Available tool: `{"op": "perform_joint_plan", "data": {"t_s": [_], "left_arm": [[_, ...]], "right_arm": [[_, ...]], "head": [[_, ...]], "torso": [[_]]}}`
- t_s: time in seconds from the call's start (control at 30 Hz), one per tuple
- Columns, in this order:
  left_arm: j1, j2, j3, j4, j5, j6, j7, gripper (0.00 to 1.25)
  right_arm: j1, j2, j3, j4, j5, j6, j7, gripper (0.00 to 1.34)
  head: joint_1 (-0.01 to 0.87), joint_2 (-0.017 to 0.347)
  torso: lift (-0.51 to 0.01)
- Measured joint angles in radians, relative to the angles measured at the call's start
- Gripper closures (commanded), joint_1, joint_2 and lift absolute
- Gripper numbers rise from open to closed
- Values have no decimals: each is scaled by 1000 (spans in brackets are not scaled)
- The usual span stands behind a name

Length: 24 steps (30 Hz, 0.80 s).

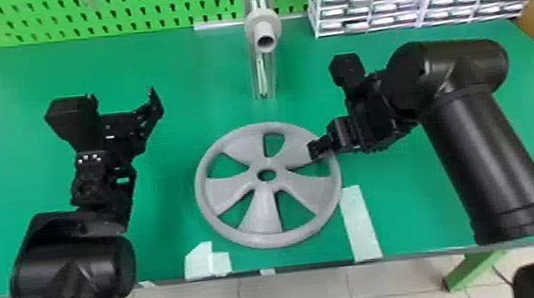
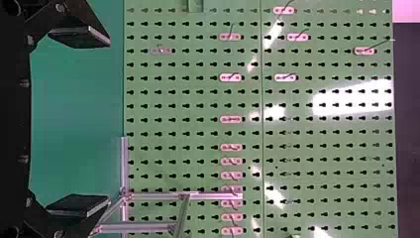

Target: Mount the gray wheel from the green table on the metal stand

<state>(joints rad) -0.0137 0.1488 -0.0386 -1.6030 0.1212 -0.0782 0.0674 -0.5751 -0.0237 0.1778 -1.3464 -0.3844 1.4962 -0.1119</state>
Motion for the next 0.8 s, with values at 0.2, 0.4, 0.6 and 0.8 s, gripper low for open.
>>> {"op": "perform_joint_plan", "data": {"t_s": [0.2, 0.4, 0.6, 0.8], "left_arm": [[0, 0, -1, 0, 0, -1, 0, 162], [-1, 0, -2, 0, 0, -1, 0, 162], [-2, 0, -3, 0, 0, -1, 0, 162], [-2, 1, -4, 0, 0, -2, 0, 162]], "right_arm": [[2, 2, -4, 11, -2, -5, 0, 277], [6, 2, -7, 18, -10, -9, 0, 338], [7, 2, -8, 19, -15, -10, 0, 550], [9, 2, -9, 20, -19, -14, 0, 553]], "head": [[867, 52], [867, 52], [867, 52], [867, 52]], "torso": [[-100], [-100], [-100], [-100]]}}
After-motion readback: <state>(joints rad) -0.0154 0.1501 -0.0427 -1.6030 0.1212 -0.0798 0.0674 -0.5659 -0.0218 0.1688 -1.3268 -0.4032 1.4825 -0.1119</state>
